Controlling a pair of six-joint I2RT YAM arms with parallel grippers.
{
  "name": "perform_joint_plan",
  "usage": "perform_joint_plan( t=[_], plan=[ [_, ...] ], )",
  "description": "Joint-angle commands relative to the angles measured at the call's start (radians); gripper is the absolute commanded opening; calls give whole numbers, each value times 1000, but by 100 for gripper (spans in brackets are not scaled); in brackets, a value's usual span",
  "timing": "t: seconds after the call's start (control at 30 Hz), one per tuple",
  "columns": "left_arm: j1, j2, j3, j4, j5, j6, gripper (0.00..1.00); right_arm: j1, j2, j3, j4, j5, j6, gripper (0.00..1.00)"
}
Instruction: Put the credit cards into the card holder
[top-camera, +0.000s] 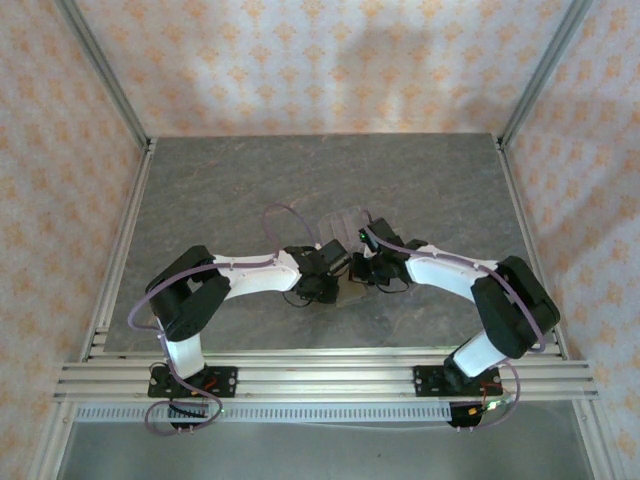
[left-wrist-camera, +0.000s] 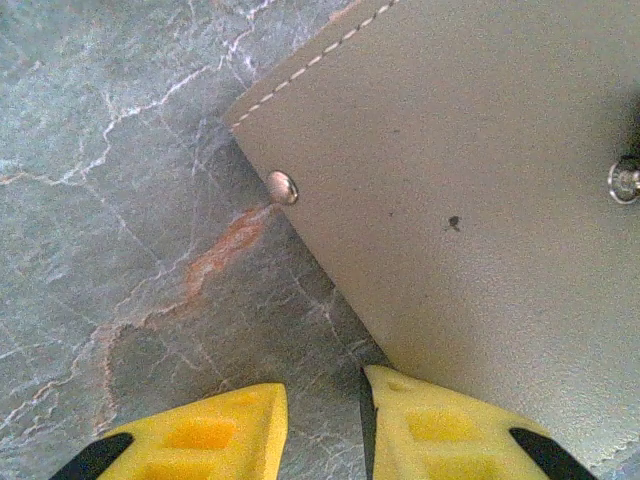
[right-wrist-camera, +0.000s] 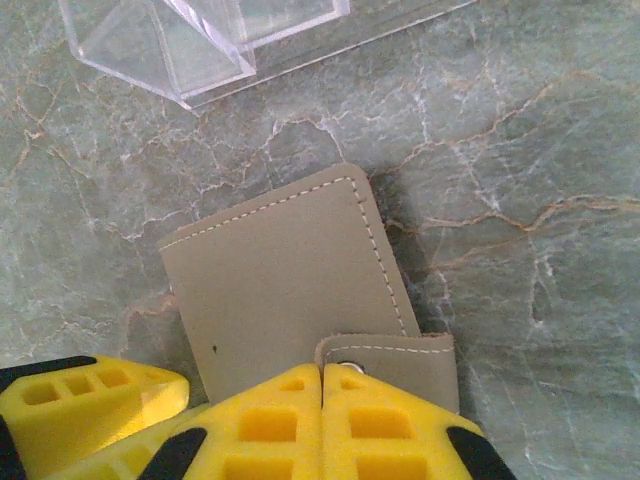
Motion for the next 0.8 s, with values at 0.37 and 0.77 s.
perform_joint_plan(
  t=[0.37,0.77],
  plan=[
    [-4,56,-27,82,45,-6,28,-7,81,0,50,-90,29,0],
    [-3,57,-21,83,46,-2,28,-7,124,-9,-9,-24,16,0]
  ],
)
